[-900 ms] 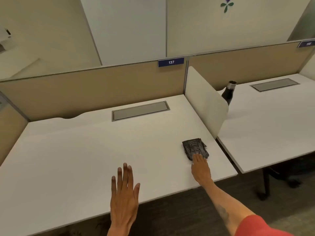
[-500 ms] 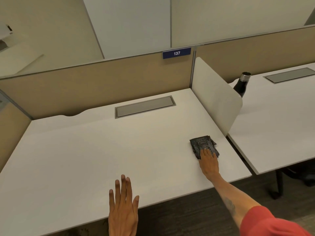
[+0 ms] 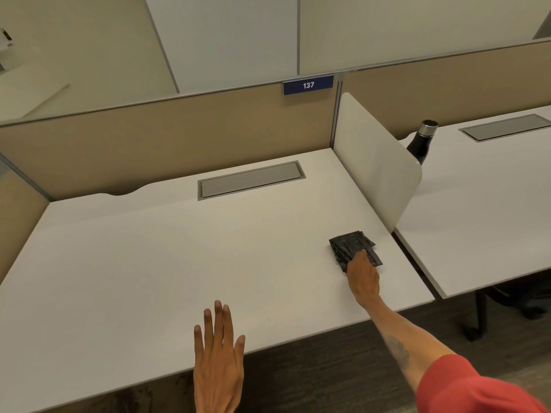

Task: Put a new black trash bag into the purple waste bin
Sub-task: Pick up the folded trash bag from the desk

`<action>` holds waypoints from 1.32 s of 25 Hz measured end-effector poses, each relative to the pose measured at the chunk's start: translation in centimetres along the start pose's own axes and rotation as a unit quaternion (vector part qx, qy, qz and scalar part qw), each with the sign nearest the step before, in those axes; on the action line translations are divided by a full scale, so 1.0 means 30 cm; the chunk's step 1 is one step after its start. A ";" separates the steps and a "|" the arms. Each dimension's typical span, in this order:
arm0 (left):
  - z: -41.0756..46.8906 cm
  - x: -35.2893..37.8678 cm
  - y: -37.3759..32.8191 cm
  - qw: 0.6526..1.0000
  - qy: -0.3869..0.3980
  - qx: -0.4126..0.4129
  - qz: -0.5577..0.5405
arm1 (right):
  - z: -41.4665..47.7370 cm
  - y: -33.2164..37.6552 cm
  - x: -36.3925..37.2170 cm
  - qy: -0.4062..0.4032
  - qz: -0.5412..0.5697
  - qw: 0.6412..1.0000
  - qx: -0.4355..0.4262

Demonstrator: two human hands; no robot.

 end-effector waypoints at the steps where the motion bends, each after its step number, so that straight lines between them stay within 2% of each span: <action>1: 0.000 0.002 -0.005 1.000 0.000 0.000 -0.001 | 0.004 0.000 -0.002 -0.005 0.008 1.000 0.003; 5: 0.003 0.000 -0.017 1.000 0.004 0.001 -0.009 | 0.012 -0.011 -0.014 0.003 -0.031 0.999 -0.031; 15: -0.048 -0.069 0.002 0.999 0.005 0.014 -0.031 | -0.111 0.021 -0.265 -0.096 -0.078 0.991 -0.052; 21: -0.157 -0.201 0.031 0.998 0.011 0.046 -0.049 | -0.309 0.081 -0.413 -0.163 -0.245 0.949 -0.112; 25: -0.266 -0.349 0.087 0.996 0.015 0.065 -0.065 | -0.567 0.222 -0.508 -0.196 -0.259 0.929 -0.179; 27: -0.328 -0.420 0.112 0.994 0.010 0.078 -0.071 | -0.697 0.312 -0.531 -0.185 -0.230 0.931 -0.214; 30: -0.437 -0.522 0.166 0.991 -0.001 0.107 -0.080 | -0.911 0.456 -0.554 -0.127 -0.206 0.940 -0.239; 33: -0.527 -0.594 0.207 0.986 0.019 0.139 -0.088 | -1.117 0.587 -0.568 -0.065 -0.211 0.935 -0.278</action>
Point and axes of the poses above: each hand's wrist, its own z-axis towards the middle knuckle, its own x-axis out of the palm, y = z × x, the point moved 2 cm from there along z, towards the middle knuckle, and after that the axes turned 4 degrees about -x, right-handed, at the moved point
